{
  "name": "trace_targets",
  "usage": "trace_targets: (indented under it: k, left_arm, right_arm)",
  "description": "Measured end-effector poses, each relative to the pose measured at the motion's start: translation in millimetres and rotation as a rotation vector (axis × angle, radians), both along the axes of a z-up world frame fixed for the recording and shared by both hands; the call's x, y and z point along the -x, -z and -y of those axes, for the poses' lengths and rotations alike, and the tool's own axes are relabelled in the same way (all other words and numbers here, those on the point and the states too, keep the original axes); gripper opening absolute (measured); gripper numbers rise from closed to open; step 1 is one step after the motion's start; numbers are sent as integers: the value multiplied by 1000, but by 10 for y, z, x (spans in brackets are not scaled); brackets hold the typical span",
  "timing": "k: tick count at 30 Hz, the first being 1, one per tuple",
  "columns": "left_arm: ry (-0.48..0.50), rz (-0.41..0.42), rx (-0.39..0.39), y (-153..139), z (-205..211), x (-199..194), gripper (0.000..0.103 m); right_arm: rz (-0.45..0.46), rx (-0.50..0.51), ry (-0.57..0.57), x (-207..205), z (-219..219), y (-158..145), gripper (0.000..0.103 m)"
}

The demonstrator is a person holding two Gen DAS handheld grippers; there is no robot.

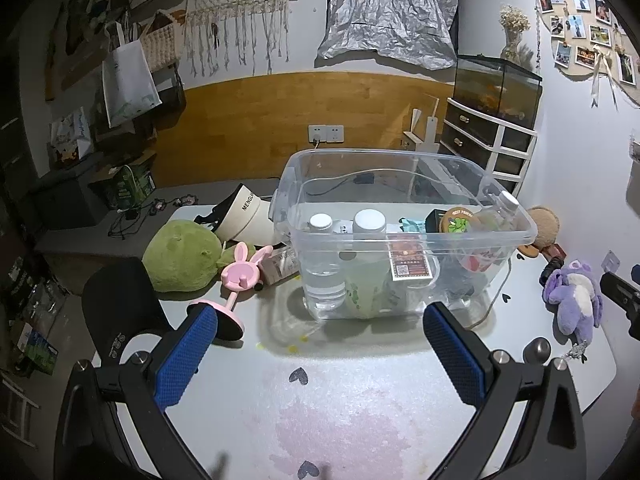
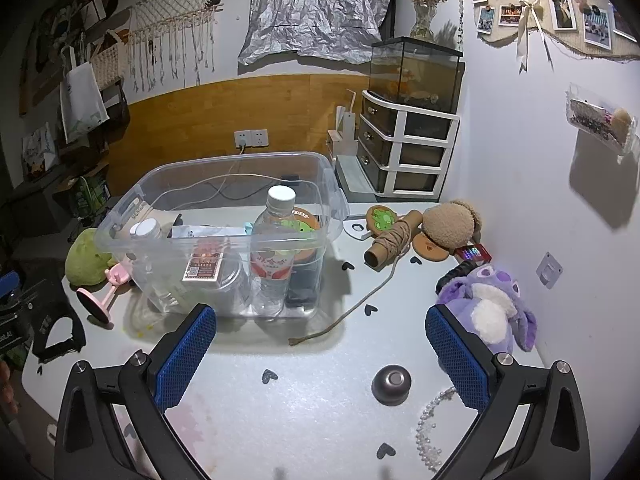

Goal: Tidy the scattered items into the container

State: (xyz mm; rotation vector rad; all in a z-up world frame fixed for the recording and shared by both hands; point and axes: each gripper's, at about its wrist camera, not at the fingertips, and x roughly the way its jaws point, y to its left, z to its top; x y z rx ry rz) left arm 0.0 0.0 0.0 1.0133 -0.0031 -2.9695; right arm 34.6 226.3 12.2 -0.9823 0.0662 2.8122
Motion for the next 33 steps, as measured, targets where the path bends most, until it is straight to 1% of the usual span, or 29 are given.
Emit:
trace_targets:
  k: [7, 9, 16, 18, 28, 33]
  left_arm:
    - [1, 14, -4, -6, 59, 38, 103]
    - [-2, -1, 1, 12, 4, 8, 103]
    - [-2, 3, 8, 17, -61, -16, 103]
    - [0, 11, 1, 17, -8, 26, 103]
    - [-6, 14, 1, 57, -56, 37, 103]
    - [-5, 21, -5, 34, -15, 43, 103]
  right_arm:
    - [5, 0, -2, -3, -12, -29, 103]
    - [6, -1, -3, -4, -15, -38, 103]
    - [13, -1, -4, 25, -60, -26, 103]
    - [9, -20, -7, 20, 18, 12, 103]
    - [16, -21, -11, 42, 17, 26, 103]
    - [22, -22, -17, 47, 37, 35, 103]
